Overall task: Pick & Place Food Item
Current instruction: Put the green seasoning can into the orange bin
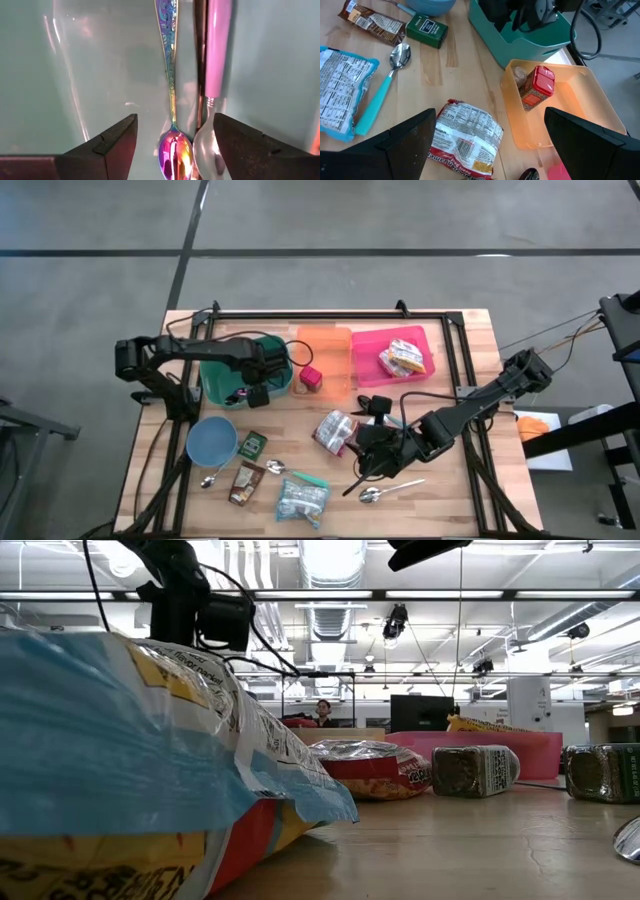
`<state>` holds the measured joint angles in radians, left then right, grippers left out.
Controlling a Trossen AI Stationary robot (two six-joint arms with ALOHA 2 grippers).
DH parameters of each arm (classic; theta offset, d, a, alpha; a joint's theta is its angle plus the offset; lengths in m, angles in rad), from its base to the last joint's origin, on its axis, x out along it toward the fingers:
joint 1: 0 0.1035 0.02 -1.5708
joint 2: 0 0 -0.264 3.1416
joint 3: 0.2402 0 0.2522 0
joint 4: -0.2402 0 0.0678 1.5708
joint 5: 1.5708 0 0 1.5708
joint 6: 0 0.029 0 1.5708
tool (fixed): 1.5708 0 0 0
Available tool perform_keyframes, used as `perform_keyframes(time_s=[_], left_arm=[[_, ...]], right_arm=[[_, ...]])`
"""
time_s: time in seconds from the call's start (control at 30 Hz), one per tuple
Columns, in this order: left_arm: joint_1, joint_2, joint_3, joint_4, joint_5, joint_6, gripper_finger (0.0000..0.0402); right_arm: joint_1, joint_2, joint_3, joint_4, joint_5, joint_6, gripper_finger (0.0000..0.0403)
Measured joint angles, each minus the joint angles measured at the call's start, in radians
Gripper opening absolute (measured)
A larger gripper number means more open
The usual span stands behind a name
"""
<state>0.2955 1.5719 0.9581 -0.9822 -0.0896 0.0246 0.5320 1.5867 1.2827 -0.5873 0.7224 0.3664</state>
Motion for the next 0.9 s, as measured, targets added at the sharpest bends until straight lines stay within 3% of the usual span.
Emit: perform_keyframes(time_s=[0.67,0.9], left_arm=[[-0.001,-0.005,0.136,-0.244,0.003,-0.005,0.0263],[-0.007,-0.100,0.170,-0.263,-0.003,-0.072,0.0263]], right_arm=[[0.000,0.000,0.000,0.000,-0.026,0.016,0.0367],[0.000,0.000,0.000,0.000,-0.026,0.024,0.0367]])
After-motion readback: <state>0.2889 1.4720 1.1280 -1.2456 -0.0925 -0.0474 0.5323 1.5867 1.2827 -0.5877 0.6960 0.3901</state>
